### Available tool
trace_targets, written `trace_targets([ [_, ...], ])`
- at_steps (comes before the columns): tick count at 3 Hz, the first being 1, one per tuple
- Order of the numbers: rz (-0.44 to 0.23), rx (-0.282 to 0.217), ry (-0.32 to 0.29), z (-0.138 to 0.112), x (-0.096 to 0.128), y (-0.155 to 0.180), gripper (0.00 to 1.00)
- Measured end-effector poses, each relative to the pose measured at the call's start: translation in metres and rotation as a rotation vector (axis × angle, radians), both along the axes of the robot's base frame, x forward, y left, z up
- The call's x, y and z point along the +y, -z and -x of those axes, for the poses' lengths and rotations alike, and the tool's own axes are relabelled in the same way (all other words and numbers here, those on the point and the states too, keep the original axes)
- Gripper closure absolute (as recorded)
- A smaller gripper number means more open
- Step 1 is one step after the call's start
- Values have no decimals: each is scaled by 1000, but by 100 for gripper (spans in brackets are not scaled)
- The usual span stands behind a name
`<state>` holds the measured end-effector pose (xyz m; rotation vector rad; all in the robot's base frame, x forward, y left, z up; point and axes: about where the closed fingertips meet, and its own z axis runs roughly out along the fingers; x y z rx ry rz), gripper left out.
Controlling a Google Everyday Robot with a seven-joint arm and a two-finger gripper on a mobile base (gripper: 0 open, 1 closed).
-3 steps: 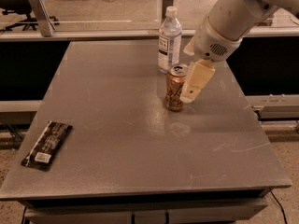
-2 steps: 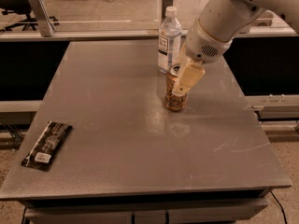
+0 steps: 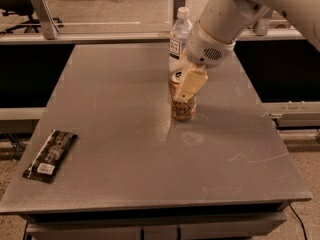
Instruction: Move orange can near rxbar chocolate
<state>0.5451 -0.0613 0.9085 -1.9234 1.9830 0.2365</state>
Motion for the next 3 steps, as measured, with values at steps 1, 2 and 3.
trace_targets([
  [1,-59,2,-52,11,21,-22,100],
  [2,-138,36,-124,24,52,-31,100],
  [3,-188,71,-203,32,86,-29,100],
])
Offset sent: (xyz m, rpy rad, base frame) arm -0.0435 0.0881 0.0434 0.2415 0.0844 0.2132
